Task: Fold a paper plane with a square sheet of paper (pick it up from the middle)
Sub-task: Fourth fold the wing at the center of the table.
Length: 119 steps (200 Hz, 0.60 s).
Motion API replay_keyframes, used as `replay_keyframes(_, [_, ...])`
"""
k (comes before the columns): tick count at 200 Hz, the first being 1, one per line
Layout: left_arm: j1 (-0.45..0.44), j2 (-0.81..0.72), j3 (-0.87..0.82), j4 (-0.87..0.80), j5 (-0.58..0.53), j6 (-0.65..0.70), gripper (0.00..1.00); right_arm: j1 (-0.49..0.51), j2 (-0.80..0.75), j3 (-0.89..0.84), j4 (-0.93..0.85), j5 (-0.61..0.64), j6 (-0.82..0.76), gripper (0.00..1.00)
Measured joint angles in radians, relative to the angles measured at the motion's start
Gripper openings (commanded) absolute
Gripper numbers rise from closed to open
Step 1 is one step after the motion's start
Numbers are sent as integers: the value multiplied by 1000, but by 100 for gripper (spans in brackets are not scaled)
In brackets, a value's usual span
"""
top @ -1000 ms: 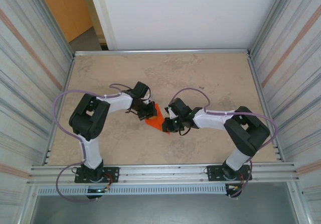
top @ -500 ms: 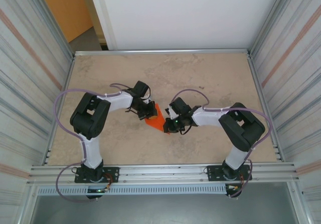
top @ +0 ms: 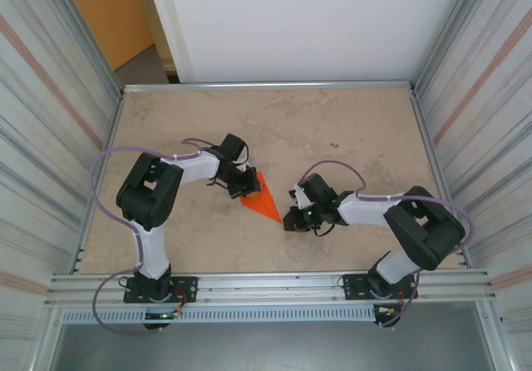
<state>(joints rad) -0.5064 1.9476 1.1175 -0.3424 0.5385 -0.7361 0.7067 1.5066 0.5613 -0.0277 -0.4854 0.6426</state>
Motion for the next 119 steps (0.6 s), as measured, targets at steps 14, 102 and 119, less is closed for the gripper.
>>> replay_keyframes(14, [2,0,0,1,8,0,5,1,-37,2,-32,18,0,16])
replay_keyframes(102, [3,-10,5,-2,18,3,5,26,138,263,-50,99,0,8])
replay_keyframes(119, [3,-11,5,-2,18,3,5,26,173,269,-49,100,0,7])
